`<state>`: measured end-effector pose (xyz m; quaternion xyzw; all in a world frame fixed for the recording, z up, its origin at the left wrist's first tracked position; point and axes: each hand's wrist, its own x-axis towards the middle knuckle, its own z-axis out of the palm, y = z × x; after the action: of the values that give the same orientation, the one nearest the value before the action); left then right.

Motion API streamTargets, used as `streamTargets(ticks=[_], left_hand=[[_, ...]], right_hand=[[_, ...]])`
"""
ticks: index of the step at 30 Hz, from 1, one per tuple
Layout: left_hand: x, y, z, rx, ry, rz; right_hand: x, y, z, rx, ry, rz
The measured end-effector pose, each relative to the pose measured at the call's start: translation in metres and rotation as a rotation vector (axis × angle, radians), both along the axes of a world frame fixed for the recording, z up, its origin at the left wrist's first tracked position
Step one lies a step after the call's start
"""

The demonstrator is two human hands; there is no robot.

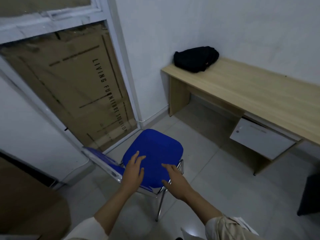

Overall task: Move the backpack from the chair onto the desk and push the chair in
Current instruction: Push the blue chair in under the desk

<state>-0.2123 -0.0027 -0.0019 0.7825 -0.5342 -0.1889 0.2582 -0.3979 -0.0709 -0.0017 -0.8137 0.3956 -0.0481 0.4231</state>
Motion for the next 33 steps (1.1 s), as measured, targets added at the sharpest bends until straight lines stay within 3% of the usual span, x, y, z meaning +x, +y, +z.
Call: streamTargets(ticks=[3,10,15,19,26,33], left_hand=[[0.039,0.018,0.000,-0.004,-0.179,0.000],[0.149,0.060,0.001,0.112,-0.314,-0.113],[0.223,0.063,0.004,0.166,-0.443,-0.407],[0.250,0.043,0.006,0.208,-0.477,-0.534],[0.255,-0.010,0.016,0.400,-0.468,-0.739],[0.266,-0.036,-0.001,0.240,-0.552,-0.867]], right_hand=[[0.040,0.020,-0.001,0.016,-0.020,0.043],[0.149,0.062,-0.002,0.049,-0.135,0.081],[0.202,0.064,-0.012,-0.200,0.073,0.018],[0.218,0.057,-0.018,-0.289,0.227,-0.071],[0.217,0.064,-0.019,-0.413,0.186,-0.154],[0.217,0.055,-0.021,-0.583,0.186,-0.182]])
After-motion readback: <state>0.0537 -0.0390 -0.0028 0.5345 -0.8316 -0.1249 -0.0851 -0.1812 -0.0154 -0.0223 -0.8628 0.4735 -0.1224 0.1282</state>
